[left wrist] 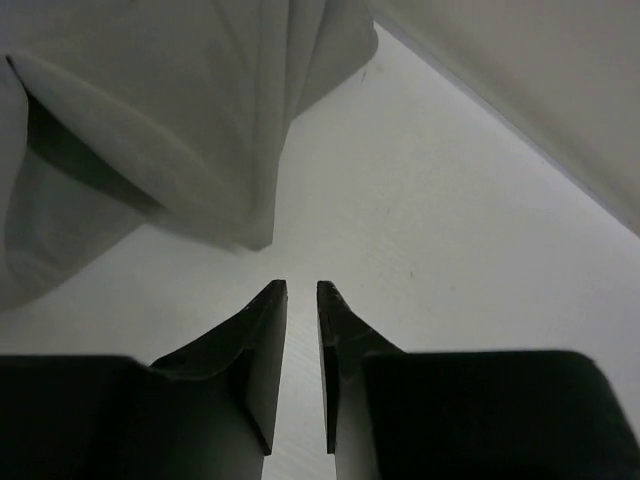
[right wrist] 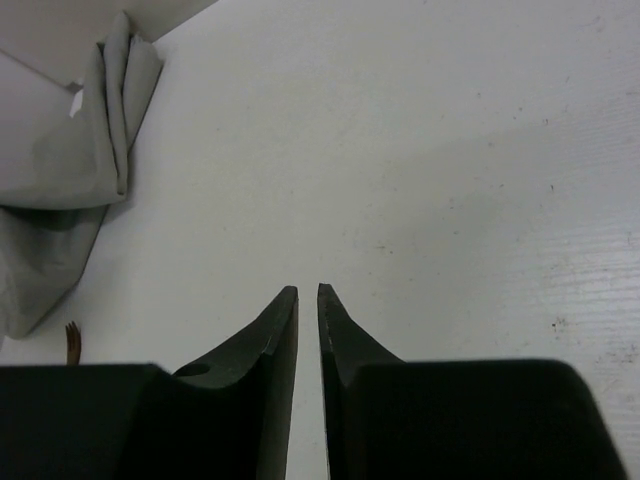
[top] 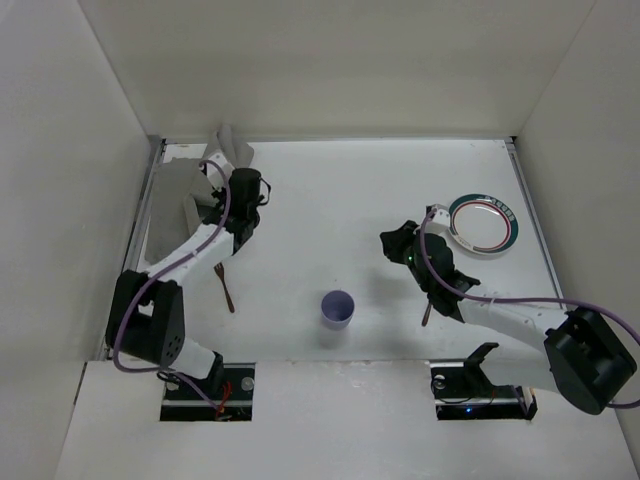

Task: Set the dinner table for one person

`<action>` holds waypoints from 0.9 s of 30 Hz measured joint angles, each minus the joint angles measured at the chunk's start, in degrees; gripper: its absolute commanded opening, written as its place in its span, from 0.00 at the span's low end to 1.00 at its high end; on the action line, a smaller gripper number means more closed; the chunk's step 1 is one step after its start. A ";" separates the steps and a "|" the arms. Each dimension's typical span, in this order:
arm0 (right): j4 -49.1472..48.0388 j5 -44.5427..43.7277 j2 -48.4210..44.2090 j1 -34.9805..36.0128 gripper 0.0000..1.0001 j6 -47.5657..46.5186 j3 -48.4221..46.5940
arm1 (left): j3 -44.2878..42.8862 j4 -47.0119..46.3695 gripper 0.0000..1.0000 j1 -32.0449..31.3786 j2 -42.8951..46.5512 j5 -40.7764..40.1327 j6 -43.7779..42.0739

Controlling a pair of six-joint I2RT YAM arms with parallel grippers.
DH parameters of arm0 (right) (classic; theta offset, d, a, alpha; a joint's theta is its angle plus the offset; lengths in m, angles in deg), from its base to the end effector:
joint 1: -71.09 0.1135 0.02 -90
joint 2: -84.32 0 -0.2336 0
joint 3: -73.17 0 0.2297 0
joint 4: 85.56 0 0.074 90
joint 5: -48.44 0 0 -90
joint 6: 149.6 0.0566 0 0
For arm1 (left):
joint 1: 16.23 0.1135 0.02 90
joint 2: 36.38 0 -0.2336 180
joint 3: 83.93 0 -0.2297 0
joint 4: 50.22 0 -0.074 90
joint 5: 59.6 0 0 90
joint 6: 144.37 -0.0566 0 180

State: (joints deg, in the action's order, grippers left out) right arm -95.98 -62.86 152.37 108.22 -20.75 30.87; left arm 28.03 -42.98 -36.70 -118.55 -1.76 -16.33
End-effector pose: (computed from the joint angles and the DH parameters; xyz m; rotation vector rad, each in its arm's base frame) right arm 0.2211 0.1416 0.1969 0.2918 1.8375 0.5917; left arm 0.3145 -0.0852 0.2444 -0.6429 1.7744 -0.1520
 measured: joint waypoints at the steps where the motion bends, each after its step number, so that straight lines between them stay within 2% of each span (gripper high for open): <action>1: 0.00 0.15 0.00 -0.02 0.31 0.07 0.00 | -2.25 0.09 0.22 0.83 -1.86 -0.37 -0.81; 4: 0.00 0.39 -0.07 -0.02 0.46 0.13 0.00 | -9.29 1.16 0.44 3.63 -8.39 -1.60 -3.17; 7: -0.15 0.48 -0.13 -0.02 0.52 0.15 0.00 | -16.59 3.02 0.57 6.05 -15.91 -2.80 -5.51; 10: -0.17 0.74 -0.04 -0.02 0.53 0.13 0.00 | -23.47 4.68 0.63 7.96 -23.71 -3.30 -8.33; 14: -0.26 0.81 0.55 -0.02 0.54 0.07 0.00 | -33.92 7.61 0.64 9.55 -34.75 -3.23 -12.00; 18: -0.22 0.87 0.94 0.09 0.54 -0.04 0.00 | -44.57 11.32 0.61 9.88 -44.85 -2.58 -15.21; 23: -0.24 0.90 0.94 0.09 0.55 -0.07 0.00 | -50.23 14.32 0.48 9.97 -51.08 -2.12 -16.15; 27: -0.22 0.92 0.96 0.09 0.56 -0.07 0.00 | -55.10 16.37 0.19 10.45 -54.10 -1.75 -16.17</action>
State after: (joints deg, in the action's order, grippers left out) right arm -96.20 -61.94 153.33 108.30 -20.82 30.87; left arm -27.08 -26.61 -26.26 -172.64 -3.51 -32.51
